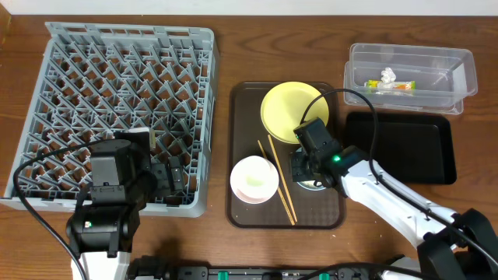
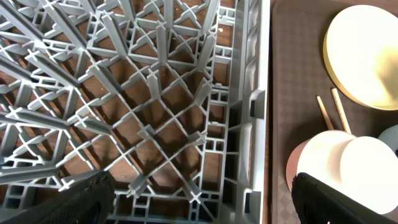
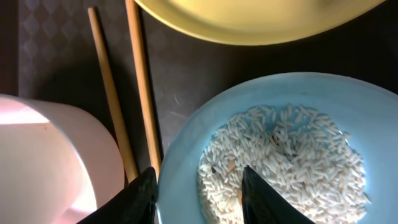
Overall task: Sort waste into correct bins and load items into the dishwasher
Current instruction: 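Grasp the rim of the blue rice bowl with the right gripper, then tip the blue bowl over the black tray to pour out the rice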
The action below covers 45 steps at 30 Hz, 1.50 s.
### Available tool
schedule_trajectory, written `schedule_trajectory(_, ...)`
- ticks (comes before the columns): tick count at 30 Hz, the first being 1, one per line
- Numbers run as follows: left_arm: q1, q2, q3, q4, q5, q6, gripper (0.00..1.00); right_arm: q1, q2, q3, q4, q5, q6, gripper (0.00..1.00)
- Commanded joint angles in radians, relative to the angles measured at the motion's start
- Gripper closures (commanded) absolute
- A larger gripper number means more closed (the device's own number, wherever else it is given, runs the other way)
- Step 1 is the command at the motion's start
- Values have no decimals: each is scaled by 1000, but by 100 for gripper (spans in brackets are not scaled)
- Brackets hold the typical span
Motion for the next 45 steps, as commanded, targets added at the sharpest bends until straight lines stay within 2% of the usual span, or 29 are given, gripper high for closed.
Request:
schedule_trajectory(1,3,-5,21,-3,12,-9,7,15,13,-6,18,29,33,59)
schedule_trajectory(10,3,-5,21,-3,12,-9,7,55,74,-6,63,35,51,65)
schedule_trajectory(14,3,-5,21,-3,12,-9,7,56,103,-6,70,43,78,71)
schedule_trajectory(23,3,-5,21,-3,12,-9,7,56,108,-5,74,77,93,99)
schedule_trajectory(28,3,-5,21,-3,12,-9,7,56,96,37,19,62,76,99)
schedule_trajectory(37,3,-5,21,-3,12,-9,7,40,19,257,-219,75,-64,99)
schedule_trajectory(45,3,-5,21,-3,12,-9,7,-100,-68,292,-248,69,-72,99)
